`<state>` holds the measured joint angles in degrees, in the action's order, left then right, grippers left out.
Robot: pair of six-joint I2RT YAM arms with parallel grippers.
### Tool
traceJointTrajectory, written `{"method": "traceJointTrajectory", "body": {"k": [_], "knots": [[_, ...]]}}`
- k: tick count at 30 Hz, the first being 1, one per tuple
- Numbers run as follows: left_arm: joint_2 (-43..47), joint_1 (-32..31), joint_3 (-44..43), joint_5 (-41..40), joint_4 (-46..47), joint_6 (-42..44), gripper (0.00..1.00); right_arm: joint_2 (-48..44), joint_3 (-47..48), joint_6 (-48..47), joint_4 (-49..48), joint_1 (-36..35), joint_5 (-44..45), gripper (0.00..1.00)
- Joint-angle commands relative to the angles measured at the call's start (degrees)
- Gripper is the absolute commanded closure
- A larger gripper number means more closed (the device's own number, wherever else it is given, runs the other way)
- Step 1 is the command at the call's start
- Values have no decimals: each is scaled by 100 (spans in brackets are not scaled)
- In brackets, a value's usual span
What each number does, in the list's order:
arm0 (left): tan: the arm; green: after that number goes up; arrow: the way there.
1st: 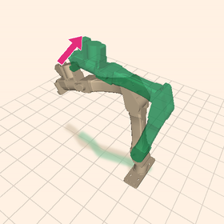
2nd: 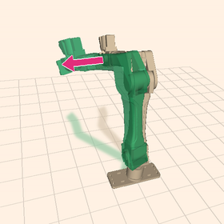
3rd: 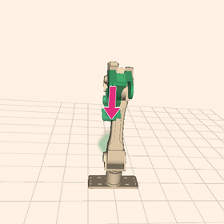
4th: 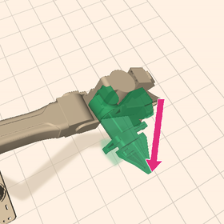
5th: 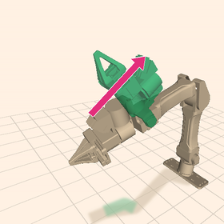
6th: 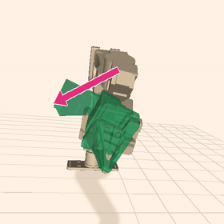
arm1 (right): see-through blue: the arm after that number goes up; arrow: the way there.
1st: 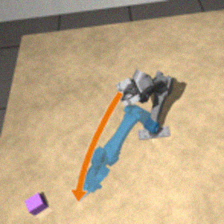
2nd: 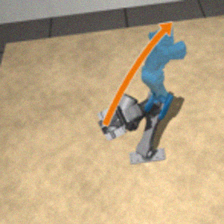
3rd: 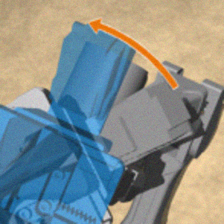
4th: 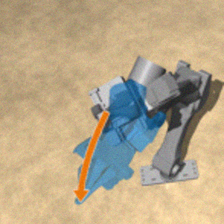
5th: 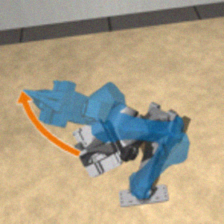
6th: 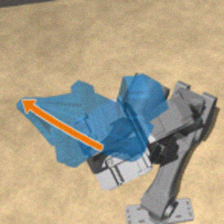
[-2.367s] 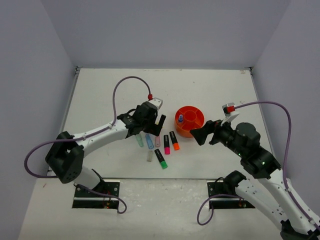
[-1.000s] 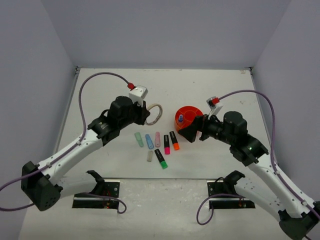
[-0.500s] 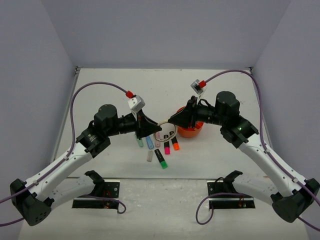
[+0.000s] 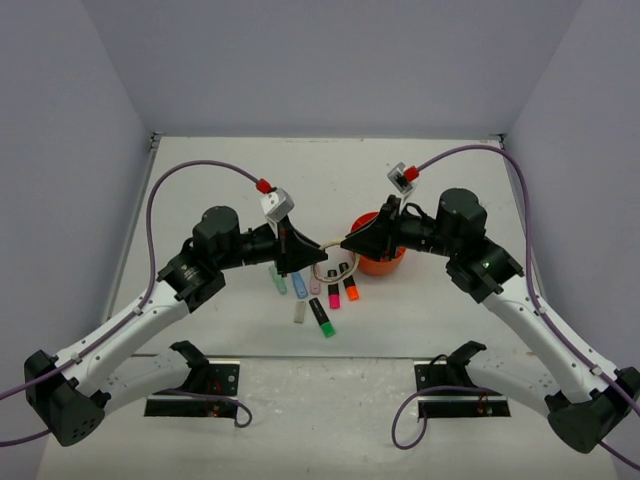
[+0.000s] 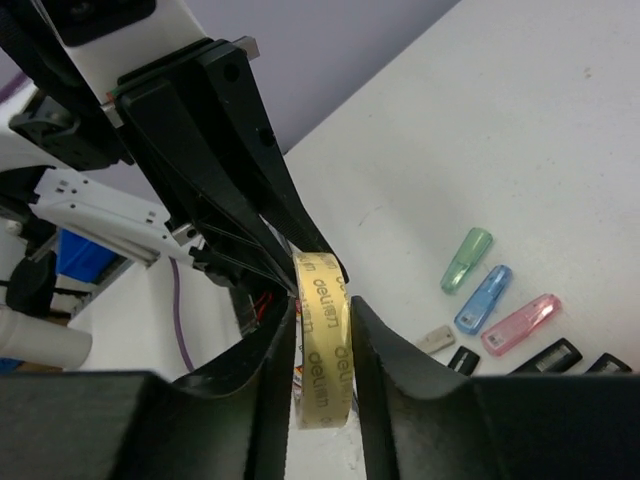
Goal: Sort the stationery into containers
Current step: Place the stationery in the storage box.
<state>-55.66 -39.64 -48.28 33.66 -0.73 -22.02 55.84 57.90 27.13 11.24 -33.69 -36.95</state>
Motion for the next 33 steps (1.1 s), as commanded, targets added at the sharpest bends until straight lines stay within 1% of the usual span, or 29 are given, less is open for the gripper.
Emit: {"method": "traceJointTrajectory", "body": {"k": [1, 2, 4, 5, 6, 7, 8, 9, 10, 11, 12, 13, 16, 17, 18, 20, 21, 22, 23, 26, 28, 30, 32, 33], "knots": [[20, 33, -392, -159, 232, -80, 100, -76, -33, -163, 94, -3, -97, 42], [26, 35, -407, -149, 211, -75, 100, -56, -33, -173, 118, -6, -108, 42], [41, 26, -428, -98, 196, -75, 100, -44, -42, -182, 129, -6, -156, 52], [46, 29, -428, -72, 196, -75, 100, -38, -39, -182, 121, -6, -179, 64], [46, 33, -430, -44, 194, -72, 100, -43, -29, -179, 118, -6, -188, 81], [46, 26, -436, -45, 187, -65, 100, -57, -15, -174, 123, -6, -177, 95], [46, 26, -431, -55, 182, -60, 100, -62, -10, -179, 118, -6, -147, 98], [46, 26, -430, -83, 165, -55, 95, -69, -1, -178, 119, -4, -89, 100], [46, 26, -435, -137, 130, -50, 84, -79, 14, -168, 129, 1, 10, 100], [52, 32, -442, -229, 95, -48, 65, -88, 25, -159, 144, 14, 102, 100], [77, 29, -451, -410, 38, -54, 21, -102, 50, -155, 167, 54, 229, 100], [101, 26, -471, -649, -136, -52, 0, -114, 80, -155, 215, 73, 410, 100], [70, 26, -896, -2332, -1451, -39, 0, -97, 293, -265, 703, 219, 1895, 100], [53, 26, -937, -2930, -1569, -82, 0, -69, 375, -306, 795, 254, 2454, 100], [41, 26, -1081, -3532, -2021, -150, 0, -29, 477, -344, 1059, 283, 3076, 100], [154, 33, -1343, -5403, -2997, -397, 0, 324, 910, -272, 1649, 439, 4933, 100], [231, 28, -1397, -5736, -3297, -417, 0, 473, 1041, -186, 1899, 592, 5585, 100], [347, 31, -1421, -6030, -3485, -403, 0, 644, 1154, -89, 2025, 702, 5954, 100], [423, 35, -1417, -6205, -3580, -362, 0, 772, 1206, 5, 2040, 770, 6099, 100], [688, 35, -1281, -6389, -3820, -259, 0, 981, 1250, 334, 1865, 873, 6663, 100], [801, 33, -1118, -6382, -3814, -181, 0, 1152, 1194, 32, 1494, 873, 6640, 100], [841, 31, -965, -6184, -3812, -36, 0, 1383, 1262, -551, 1281, 912, 6749, 100], [878, 27, -797, -5897, -3789, 44, 0, 1597, 1342, -969, 1155, 1143, 6490, 100], [909, 26, -724, -5822, -3771, 104, 0, 1628, 1347, -1098, 1123, 1298, 6168, 100]]}}
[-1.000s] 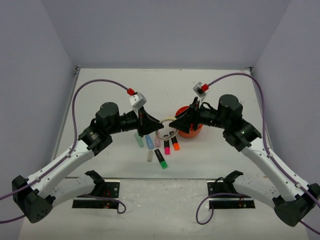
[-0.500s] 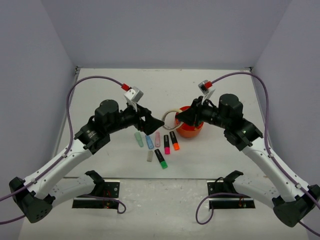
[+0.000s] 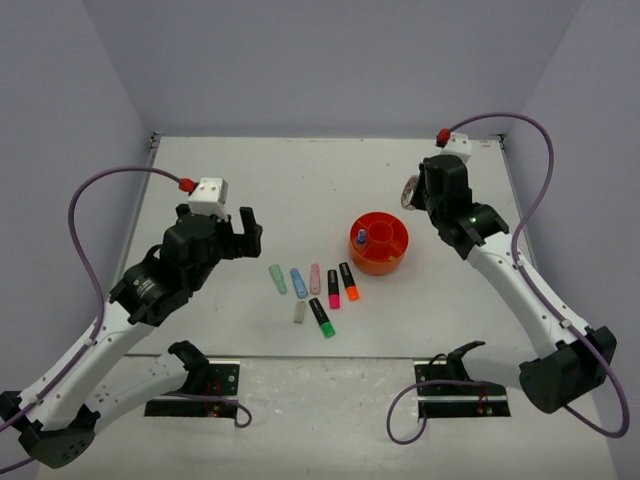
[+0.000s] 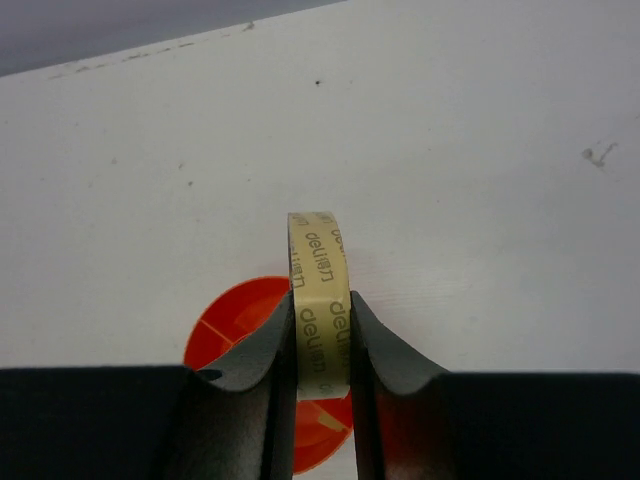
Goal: Sort the stationery into containers
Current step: Place the stationery in the storage box.
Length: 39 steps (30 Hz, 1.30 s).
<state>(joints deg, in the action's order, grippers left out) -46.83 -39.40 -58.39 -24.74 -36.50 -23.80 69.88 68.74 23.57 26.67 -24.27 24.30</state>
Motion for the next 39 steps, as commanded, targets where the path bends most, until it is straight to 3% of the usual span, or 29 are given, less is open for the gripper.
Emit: {"method": "traceJointTrajectory", "body": {"k": [1, 12, 24, 32, 36, 39], "knots": [[96, 9, 371, 51, -177, 297, 0, 221, 221, -842, -433, 567, -485, 100], [554, 9, 1194, 237, 352, 322, 0, -291, -980, -678, -751, 694, -2226, 100], [605, 2, 1298, 394, 442, 341, 0, -85, -1457, -535, -898, 657, -1940, 96], [561, 5, 1295, 417, 445, 350, 0, -77, -1627, -555, -986, 579, -1893, 73], [570, 11, 1295, 406, 449, 350, 0, -168, -1578, -555, -918, 474, -1862, 54], [561, 10, 1295, 349, 434, 317, 0, -312, -1498, -571, -799, 449, -1834, 50]]}}
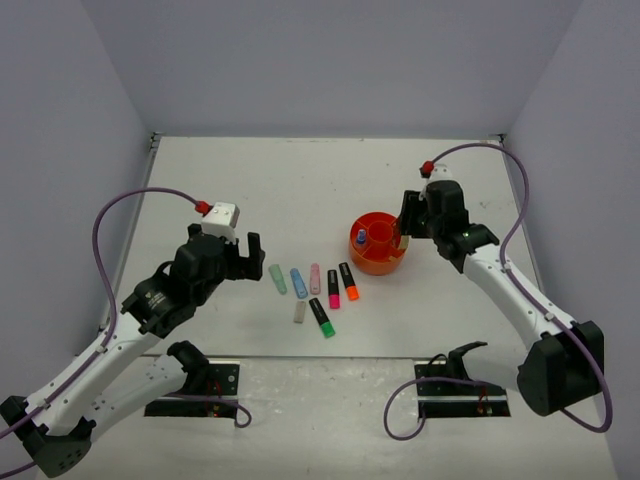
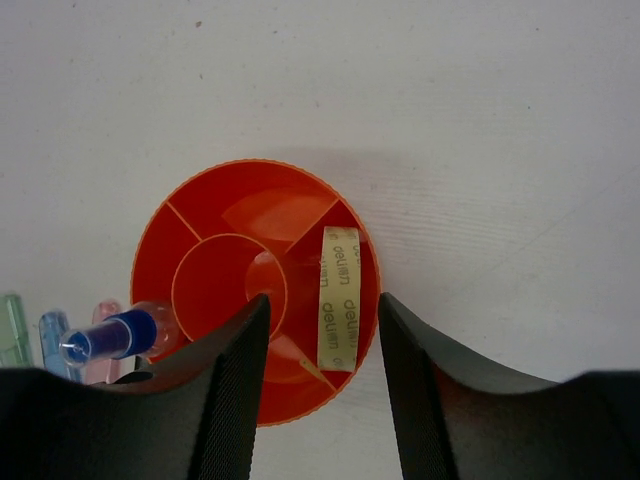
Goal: Sort the stationery into containers
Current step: Place the stationery in the storage box, then pick up the stationery from the center of the board.
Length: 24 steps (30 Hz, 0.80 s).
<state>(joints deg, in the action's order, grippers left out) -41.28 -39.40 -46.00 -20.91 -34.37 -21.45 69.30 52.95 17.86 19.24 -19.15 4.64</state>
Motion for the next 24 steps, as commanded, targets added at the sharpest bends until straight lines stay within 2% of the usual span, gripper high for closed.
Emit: {"method": "traceJointTrajectory", "body": {"k": [1, 7, 11, 13, 15, 20, 24], "knots": [[-17, 11, 56, -44, 220, 80, 0, -305, 129, -2, -22, -70, 119, 50], [-187, 3, -14, -771, -50, -292, 0, -1054, 356, 230, 495, -348, 194, 50], [-205, 11, -41, -1273, -249, -564, 0, -1403, 487, 603, 1032, -1388, 1011, 51], [-205, 15, -41, -1437, -302, -666, 0, -1554, 272, 974, 1195, -2320, 1243, 51], [-205, 19, -41, -1468, -307, -685, 0, -1645, 32, 1342, 1131, -2713, 1369, 51], [-205, 22, -28, -1400, -283, -627, 0, -1250, -613, 1877, 817, -3381, 1514, 51], [-256, 37, -11, -1293, -231, -562, 0, -812, -960, 1935, 411, -3441, 1530, 53]]}}
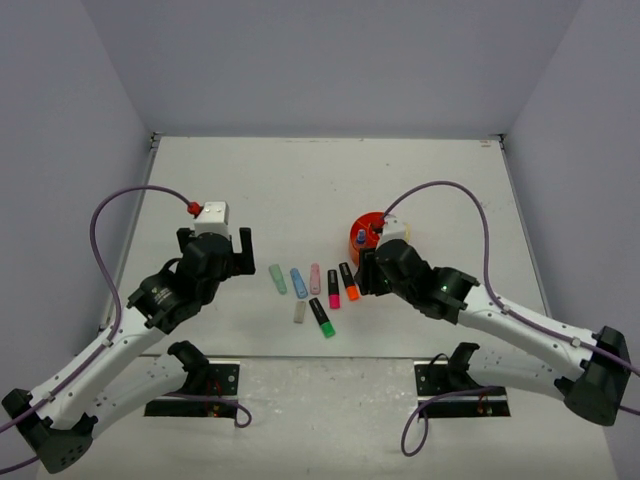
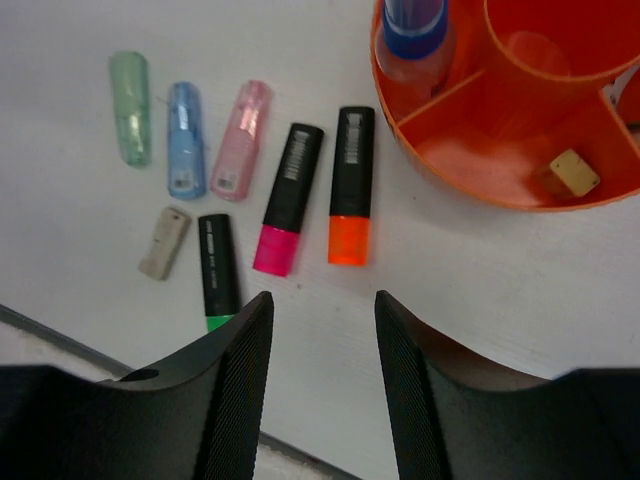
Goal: Sort the stationery into containers
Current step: Pick up the stationery from the center of the board.
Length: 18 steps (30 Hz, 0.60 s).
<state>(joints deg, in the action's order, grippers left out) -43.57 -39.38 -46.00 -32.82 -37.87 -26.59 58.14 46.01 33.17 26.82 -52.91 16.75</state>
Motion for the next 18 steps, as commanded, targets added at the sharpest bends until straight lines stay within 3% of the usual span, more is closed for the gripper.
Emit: {"method": "traceJointTrajectory", "body": {"k": [1, 8, 18], "knots": [[-41, 35, -9, -96, 113, -48, 0, 406, -364, 412, -538, -77, 318, 53], [-37, 34, 12, 19, 190, 37, 0, 1010, -539, 463, -1014, -200, 425, 54], [-40, 28, 14, 80, 211, 68, 0, 1837, -158, 542, -1104, -971, 429, 55]]}}
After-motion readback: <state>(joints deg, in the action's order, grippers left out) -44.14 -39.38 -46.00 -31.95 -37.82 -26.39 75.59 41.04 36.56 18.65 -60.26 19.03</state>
